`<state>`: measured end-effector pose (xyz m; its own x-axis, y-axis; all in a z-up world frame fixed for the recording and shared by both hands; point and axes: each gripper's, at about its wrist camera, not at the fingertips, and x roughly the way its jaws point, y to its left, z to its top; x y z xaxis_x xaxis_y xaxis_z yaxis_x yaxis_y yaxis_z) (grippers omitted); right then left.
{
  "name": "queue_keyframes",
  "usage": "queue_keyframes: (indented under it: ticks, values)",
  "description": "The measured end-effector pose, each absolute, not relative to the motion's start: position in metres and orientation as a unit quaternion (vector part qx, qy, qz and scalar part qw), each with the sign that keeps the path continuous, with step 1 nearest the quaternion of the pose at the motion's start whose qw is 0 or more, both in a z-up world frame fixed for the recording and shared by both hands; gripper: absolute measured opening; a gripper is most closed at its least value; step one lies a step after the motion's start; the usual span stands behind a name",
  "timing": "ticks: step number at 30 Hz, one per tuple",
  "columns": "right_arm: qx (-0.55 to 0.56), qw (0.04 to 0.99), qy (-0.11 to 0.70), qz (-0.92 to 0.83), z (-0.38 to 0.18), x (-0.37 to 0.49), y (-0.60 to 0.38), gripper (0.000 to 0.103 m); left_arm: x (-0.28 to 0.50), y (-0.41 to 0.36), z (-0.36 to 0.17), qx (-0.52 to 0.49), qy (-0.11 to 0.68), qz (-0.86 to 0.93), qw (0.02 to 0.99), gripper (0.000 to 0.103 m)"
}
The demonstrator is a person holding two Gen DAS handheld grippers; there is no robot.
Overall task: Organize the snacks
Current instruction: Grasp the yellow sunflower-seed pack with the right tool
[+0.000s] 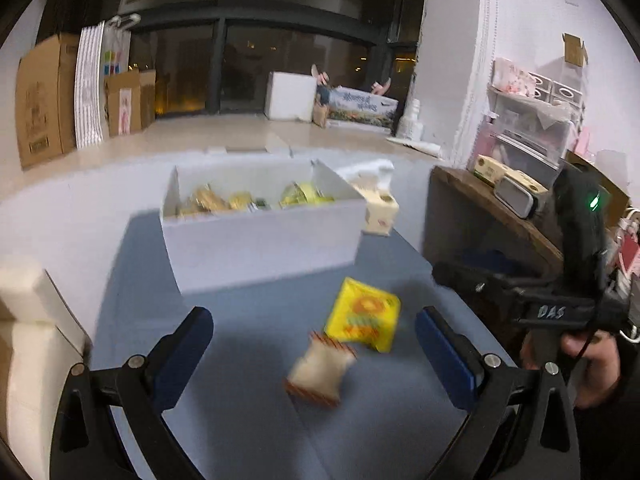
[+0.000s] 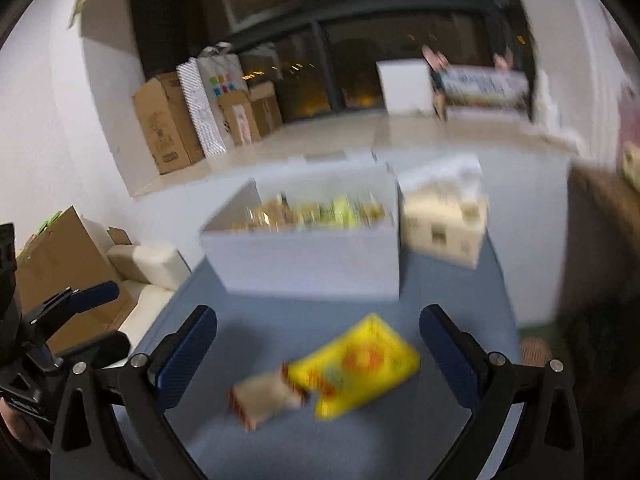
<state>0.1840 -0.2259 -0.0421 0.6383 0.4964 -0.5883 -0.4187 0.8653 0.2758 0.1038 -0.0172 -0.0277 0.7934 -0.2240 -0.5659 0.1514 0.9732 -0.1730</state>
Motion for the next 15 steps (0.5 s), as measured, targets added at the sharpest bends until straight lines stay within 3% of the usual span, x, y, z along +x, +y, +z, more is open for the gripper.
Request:
queue_keyframes:
  ticks: [8, 15]
  values:
    - [0.115, 0.865, 0.432, 0.226, -0.114, 0.178, -0.237, 0.103, 0.08, -0.015, -0.049, -0.081, 0.325, -0.089, 0.938, 0.103]
    - [0.231, 0.809, 0.488, 0.231, -0.154, 0.221, -0.235, 0.103, 0.076, -0.006, -0.053, -0.089, 0.328, -0.083, 0.937, 0.103]
